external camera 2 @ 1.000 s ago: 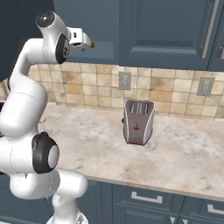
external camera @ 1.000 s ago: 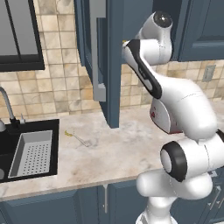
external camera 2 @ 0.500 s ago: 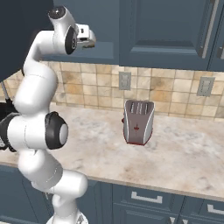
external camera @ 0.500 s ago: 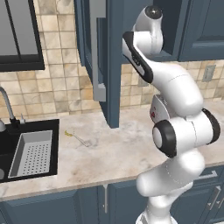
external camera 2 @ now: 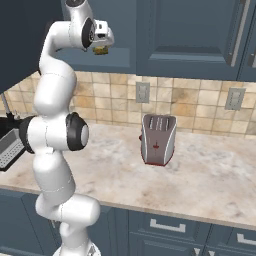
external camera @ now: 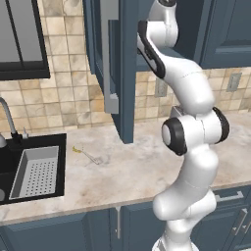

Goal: Locate and retrieve the sponge and dish brush from the cabinet. Place them next to the sink.

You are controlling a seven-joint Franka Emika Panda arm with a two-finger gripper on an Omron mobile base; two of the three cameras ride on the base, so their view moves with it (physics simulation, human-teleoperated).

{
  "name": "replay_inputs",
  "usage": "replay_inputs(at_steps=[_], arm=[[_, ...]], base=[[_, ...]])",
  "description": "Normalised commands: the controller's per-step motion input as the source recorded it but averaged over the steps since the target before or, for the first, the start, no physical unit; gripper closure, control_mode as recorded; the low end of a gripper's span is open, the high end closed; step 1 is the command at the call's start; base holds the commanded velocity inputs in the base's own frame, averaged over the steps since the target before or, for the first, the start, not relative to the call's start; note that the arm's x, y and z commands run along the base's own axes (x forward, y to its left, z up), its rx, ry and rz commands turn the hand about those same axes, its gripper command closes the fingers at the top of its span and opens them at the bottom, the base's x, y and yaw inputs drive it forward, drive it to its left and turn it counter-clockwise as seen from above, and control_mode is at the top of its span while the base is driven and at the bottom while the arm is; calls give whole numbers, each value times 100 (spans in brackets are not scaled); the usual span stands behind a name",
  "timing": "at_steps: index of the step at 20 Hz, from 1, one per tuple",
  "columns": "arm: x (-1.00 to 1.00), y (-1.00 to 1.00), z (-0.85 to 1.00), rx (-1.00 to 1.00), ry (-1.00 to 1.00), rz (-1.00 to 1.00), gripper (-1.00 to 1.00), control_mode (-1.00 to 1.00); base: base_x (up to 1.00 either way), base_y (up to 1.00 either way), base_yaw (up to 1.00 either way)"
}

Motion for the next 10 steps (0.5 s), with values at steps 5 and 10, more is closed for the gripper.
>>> replay_inputs(at_steps=[5, 10], arm=[[36, 0, -11, 0, 9, 3, -100, -100], [47, -3, -9, 0, 1, 8, -100, -100]], base=[[0, 0, 0], [0, 0, 0]])
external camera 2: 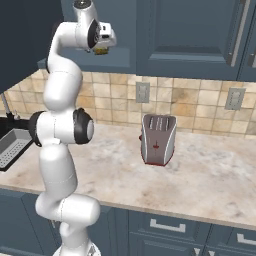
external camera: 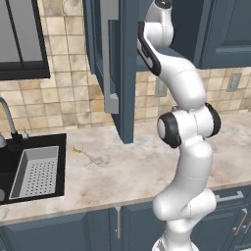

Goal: Locate and retrieve the sponge and dish brush from the cabinet. Place them next to the sink.

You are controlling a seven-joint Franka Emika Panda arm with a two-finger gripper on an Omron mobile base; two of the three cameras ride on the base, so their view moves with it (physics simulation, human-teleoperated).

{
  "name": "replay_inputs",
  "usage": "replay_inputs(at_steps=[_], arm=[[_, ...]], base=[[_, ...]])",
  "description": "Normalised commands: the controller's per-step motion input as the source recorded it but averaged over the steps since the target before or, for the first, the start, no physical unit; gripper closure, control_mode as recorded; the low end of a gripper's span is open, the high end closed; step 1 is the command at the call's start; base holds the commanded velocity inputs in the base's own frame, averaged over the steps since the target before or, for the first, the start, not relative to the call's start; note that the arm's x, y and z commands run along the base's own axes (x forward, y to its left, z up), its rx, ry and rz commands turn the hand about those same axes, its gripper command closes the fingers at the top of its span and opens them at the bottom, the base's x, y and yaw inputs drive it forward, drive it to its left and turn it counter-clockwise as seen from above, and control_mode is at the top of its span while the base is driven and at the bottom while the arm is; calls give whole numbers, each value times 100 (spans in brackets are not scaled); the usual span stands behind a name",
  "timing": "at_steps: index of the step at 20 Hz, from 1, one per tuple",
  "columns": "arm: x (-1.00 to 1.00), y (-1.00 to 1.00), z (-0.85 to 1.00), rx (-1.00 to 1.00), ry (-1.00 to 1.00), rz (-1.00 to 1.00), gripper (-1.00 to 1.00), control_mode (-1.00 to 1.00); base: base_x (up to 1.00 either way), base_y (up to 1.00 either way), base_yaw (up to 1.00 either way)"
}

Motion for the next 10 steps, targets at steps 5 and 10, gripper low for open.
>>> replay_inputs(at_steps=[5, 10], arm=[[51, -12, -2, 0, 0, 6, -100, -100], [47, -3, -4, 0, -2, 3, -100, -100]], base=[[0, 0, 0], [0, 0, 0]])
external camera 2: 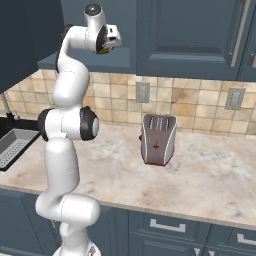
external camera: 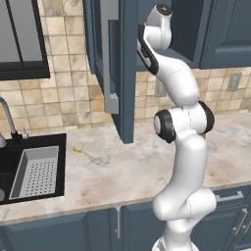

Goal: Locate and retrieve the sponge and dish brush from the cabinet. Place them next to the sink.

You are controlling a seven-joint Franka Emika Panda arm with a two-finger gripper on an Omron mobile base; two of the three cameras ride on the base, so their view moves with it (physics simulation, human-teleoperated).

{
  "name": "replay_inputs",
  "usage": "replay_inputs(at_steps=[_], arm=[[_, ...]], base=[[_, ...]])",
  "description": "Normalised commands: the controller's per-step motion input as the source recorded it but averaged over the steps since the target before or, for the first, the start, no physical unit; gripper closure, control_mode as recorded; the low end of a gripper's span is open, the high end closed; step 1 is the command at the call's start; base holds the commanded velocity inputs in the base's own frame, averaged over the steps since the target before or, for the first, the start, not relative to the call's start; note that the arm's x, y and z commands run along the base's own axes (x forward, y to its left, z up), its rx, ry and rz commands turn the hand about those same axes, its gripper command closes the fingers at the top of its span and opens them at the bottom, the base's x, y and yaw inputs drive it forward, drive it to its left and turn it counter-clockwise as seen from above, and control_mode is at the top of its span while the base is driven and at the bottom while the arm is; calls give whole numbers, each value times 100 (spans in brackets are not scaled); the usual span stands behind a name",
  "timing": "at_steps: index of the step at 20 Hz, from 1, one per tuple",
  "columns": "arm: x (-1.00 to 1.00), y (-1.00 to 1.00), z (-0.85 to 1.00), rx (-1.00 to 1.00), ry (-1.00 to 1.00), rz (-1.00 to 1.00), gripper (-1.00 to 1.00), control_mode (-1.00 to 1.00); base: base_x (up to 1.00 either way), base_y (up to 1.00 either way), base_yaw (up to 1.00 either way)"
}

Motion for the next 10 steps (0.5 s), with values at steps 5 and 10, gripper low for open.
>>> replay_inputs(at_steps=[5, 10], arm=[[33, 12, -20, 0, 0, 0, -100, -100], [9, 29, -35, 1, 2, 0, 100, -100]], base=[[0, 0, 0], [0, 0, 0]])
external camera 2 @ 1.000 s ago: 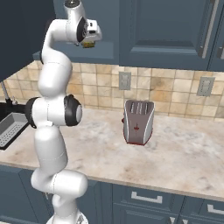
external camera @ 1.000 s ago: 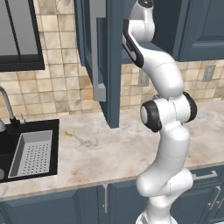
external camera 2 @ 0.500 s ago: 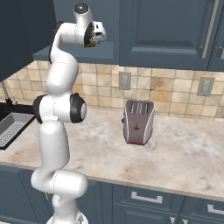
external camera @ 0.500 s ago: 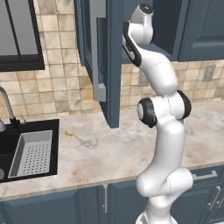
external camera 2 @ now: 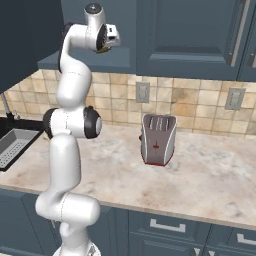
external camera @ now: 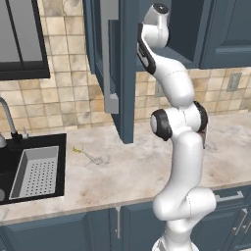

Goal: Locate and retrieve the sponge and dish brush from the cabinet. Place them next to the sink.

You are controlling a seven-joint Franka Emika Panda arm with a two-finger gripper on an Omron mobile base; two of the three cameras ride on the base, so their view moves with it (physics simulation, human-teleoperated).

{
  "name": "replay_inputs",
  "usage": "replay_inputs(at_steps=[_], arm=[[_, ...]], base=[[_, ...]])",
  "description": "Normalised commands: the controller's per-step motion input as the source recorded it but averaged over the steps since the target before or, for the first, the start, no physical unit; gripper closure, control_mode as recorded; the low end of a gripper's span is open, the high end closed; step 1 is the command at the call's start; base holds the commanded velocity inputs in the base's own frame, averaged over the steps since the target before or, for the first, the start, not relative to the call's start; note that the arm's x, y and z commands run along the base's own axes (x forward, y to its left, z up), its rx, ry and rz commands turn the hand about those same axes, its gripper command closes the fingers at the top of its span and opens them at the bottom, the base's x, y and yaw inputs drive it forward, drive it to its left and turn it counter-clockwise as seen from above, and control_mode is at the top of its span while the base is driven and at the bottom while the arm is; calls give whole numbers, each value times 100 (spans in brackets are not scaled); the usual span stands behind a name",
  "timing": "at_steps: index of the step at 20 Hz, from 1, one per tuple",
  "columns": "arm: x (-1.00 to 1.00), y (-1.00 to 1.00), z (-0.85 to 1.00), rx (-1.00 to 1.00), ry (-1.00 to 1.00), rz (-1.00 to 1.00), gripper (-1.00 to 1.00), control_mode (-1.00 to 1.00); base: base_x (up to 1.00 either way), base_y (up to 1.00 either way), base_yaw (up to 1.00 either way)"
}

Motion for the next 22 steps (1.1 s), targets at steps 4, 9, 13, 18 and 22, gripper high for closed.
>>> replay_inputs(at_steps=[4, 9, 13, 18, 22], arm=[[1, 0, 0, 0, 0, -1, 100, -100], [-22, 1, 0, 0, 0, -2, 100, -100], [-62, 0, 0, 1, 0, -10, 100, -100], [-85, 3, -8, 1, 0, -14, 100, -100], [-86, 8, -9, 1, -2, -14, 100, -100]], base=[[0, 0, 0], [0, 0, 0], [0, 0, 0], [0, 0, 0], [0, 0, 0]])
